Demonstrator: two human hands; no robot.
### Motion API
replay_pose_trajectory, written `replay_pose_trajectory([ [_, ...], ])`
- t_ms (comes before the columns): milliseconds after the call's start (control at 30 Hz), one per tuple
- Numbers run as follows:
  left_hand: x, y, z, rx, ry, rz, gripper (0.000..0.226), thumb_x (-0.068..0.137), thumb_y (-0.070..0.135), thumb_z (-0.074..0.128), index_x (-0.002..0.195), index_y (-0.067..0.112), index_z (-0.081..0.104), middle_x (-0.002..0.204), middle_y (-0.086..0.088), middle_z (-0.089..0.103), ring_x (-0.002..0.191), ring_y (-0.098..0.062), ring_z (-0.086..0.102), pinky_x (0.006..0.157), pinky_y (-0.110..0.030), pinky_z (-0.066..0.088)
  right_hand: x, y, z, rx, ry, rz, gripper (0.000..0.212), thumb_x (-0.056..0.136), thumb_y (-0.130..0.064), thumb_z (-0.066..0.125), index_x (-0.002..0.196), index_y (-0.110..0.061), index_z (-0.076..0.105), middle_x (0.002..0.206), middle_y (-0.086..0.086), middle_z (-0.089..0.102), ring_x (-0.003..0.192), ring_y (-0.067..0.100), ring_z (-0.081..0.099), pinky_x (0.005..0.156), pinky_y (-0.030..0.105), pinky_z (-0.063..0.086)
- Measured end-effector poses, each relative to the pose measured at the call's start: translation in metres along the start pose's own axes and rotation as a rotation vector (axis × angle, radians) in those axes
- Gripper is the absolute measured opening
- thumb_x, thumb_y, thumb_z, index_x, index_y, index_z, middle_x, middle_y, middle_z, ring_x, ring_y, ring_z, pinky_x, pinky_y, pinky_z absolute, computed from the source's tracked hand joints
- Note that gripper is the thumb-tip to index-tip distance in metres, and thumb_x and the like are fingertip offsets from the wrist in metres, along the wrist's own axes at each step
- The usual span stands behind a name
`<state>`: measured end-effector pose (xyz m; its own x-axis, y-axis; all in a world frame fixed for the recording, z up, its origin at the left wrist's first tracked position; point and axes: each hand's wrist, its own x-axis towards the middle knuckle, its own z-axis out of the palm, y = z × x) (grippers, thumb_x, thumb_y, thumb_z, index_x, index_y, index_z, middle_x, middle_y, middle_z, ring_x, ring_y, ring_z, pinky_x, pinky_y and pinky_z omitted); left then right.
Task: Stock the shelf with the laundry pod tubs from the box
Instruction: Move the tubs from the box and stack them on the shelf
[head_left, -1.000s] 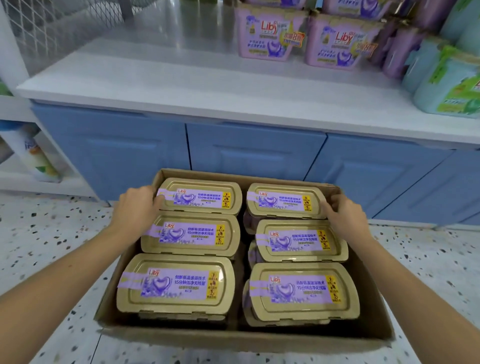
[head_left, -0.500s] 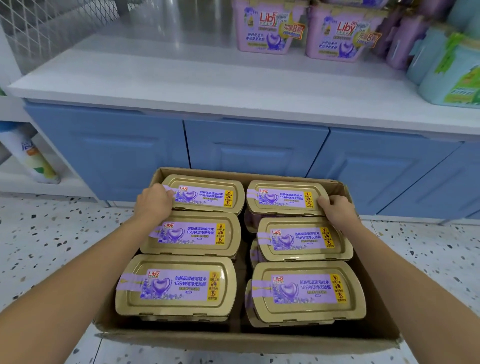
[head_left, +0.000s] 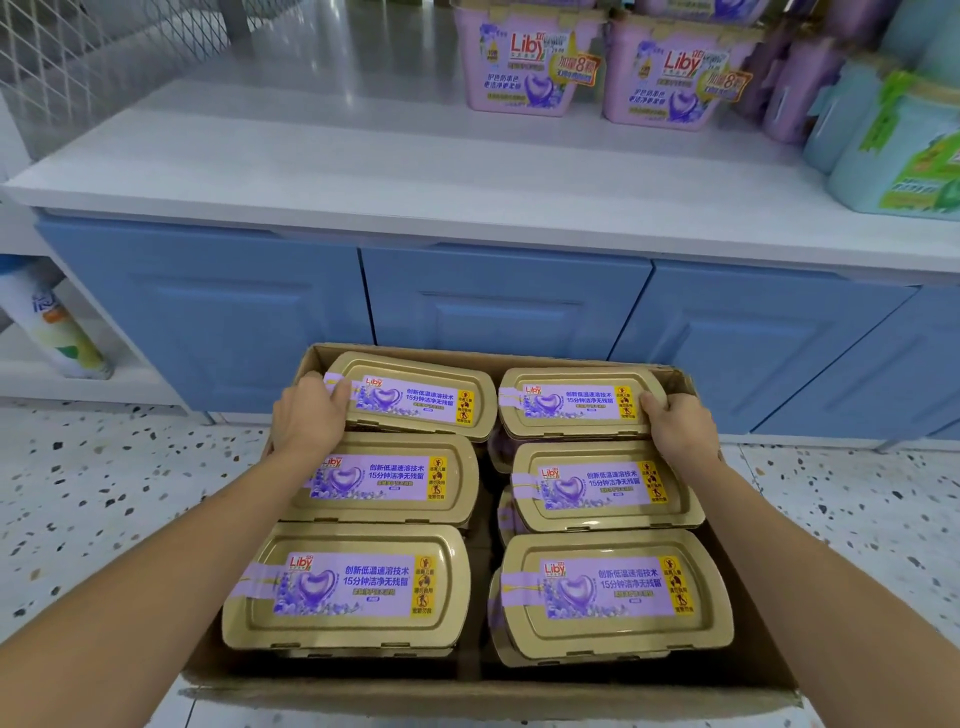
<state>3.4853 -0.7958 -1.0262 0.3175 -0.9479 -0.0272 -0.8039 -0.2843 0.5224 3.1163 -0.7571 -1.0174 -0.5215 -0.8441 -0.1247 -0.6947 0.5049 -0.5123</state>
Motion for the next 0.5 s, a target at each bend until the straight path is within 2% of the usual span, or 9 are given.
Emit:
replay_pose_trajectory([
  [133,-0.004,0.004,-0.007,0.004,0.095,0.061,0.042,0.096,0.036,0.041,0.087,-0.002,0.057,0.088,-0.024,0.065,0.084,-0.041,0.058,0.064,-0.038,0.039,0.002,-0.007,-0.012,-0.049,0.080,-0.043,0.042,0.095,-0.040,0.039,0.080,-0.003,0.053,0.081,0.013,0.054,0.079,0.032,0.050,0.067,0.034,0.037],
  [233,-0.007,0.011,-0.019,-0.018,0.154,0.101,0.041,0.096,0.035,0.041,0.092,-0.002,0.058,0.088,-0.023,0.064,0.087,-0.043,0.058,0.063,-0.037,0.036,0.003,-0.015,-0.029,-0.028,0.130,-0.069,0.044,0.094,-0.039,0.041,0.075,0.000,0.052,0.078,0.015,0.052,0.076,0.031,0.046,0.065,0.032,0.034],
  [400,-0.004,0.031,-0.062,-0.005,0.208,0.198,0.041,0.094,0.034,0.043,0.093,-0.004,0.060,0.095,-0.030,0.064,0.093,-0.047,0.056,0.069,-0.039,0.035,0.007,-0.033,-0.072,0.043,0.176,-0.127,0.051,0.092,-0.036,0.045,0.051,-0.007,0.035,0.054,0.010,0.039,0.068,0.031,0.043,0.056,0.034,0.029],
  [500,-0.004,0.051,-0.101,0.000,0.221,0.267,0.041,0.093,0.033,0.045,0.087,-0.005,0.061,0.089,-0.029,0.064,0.091,-0.046,0.056,0.074,-0.042,0.040,0.005,-0.050,-0.108,0.052,0.194,-0.178,0.051,0.092,-0.036,0.045,0.055,-0.001,0.045,0.059,0.016,0.049,0.070,0.034,0.049,0.059,0.034,0.033],
])
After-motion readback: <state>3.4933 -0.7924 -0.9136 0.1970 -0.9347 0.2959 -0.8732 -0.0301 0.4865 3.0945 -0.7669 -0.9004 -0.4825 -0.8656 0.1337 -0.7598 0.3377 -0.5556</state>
